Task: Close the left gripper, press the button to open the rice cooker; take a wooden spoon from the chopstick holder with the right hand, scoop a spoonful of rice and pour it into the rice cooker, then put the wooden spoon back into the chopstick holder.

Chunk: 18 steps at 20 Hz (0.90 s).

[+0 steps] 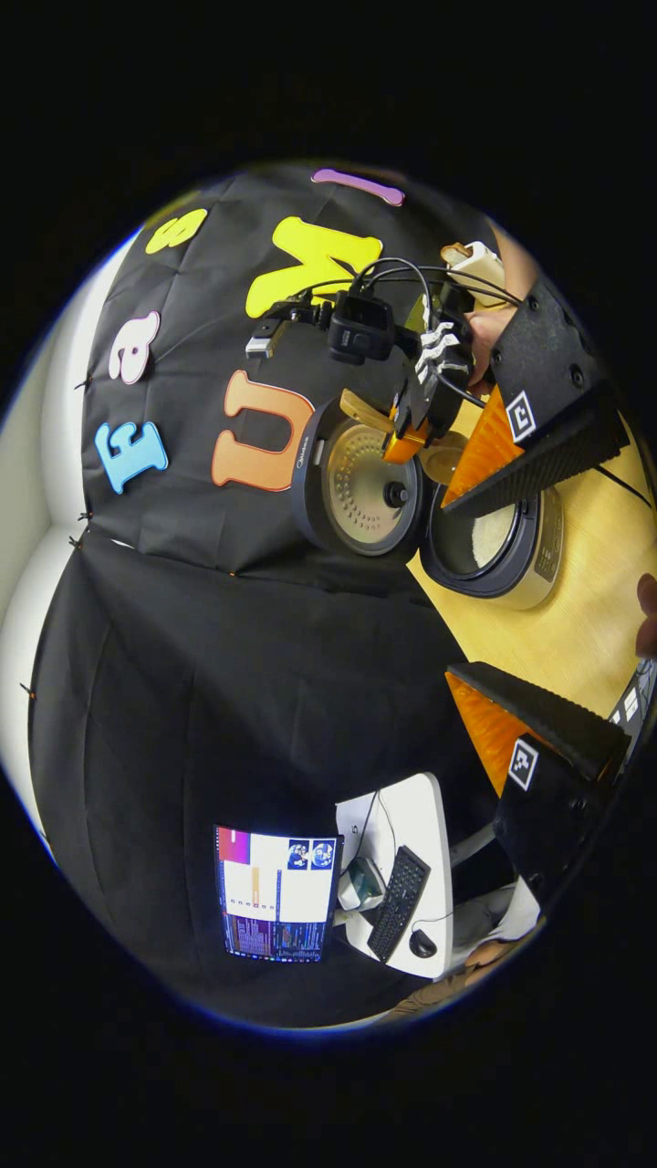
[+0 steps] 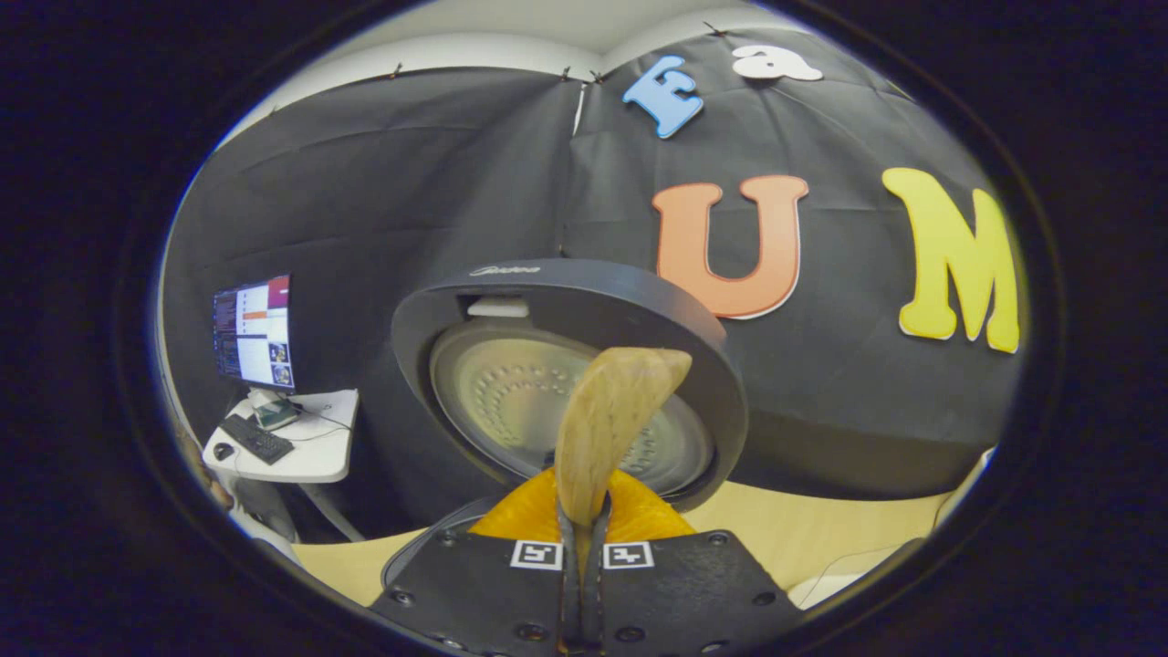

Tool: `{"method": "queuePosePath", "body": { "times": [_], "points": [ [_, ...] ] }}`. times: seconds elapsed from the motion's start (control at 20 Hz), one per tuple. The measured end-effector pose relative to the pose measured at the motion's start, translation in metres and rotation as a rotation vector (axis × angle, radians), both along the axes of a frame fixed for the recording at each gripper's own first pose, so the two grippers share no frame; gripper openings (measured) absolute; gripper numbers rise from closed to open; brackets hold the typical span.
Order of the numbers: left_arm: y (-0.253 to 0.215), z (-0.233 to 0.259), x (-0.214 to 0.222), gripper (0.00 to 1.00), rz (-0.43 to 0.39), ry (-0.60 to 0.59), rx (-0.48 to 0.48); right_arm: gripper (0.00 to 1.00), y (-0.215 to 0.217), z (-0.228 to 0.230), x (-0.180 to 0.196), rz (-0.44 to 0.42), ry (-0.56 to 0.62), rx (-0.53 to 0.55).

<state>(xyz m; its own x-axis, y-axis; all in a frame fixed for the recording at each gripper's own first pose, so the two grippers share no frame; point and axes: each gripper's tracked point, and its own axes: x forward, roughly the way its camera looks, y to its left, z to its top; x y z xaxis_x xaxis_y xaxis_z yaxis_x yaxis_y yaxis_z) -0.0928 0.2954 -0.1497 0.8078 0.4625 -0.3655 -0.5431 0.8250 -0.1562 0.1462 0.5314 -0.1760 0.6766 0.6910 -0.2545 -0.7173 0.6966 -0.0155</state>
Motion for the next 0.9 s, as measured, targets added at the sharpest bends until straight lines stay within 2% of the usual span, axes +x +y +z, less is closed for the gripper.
{"method": "queuePosePath", "body": {
  "times": [0.25,0.55,0.75,0.9],
  "points": [
    [0.000,0.000,-0.003,1.00,0.003,-0.006,-0.003,0.01,0.006,0.012,-0.013,0.037,-0.136,-0.058],
    [-0.001,0.005,-0.006,1.00,0.013,-0.015,0.004,0.00,0.004,0.017,-0.017,0.059,-0.147,-0.059],
    [-0.006,0.011,-0.008,1.00,0.013,-0.014,0.016,0.02,-0.005,0.026,-0.017,0.043,-0.098,-0.011],
    [-0.012,0.020,-0.004,1.00,-0.002,-0.014,0.037,0.01,-0.026,0.031,-0.018,0.003,0.040,0.093]
  ]
}}
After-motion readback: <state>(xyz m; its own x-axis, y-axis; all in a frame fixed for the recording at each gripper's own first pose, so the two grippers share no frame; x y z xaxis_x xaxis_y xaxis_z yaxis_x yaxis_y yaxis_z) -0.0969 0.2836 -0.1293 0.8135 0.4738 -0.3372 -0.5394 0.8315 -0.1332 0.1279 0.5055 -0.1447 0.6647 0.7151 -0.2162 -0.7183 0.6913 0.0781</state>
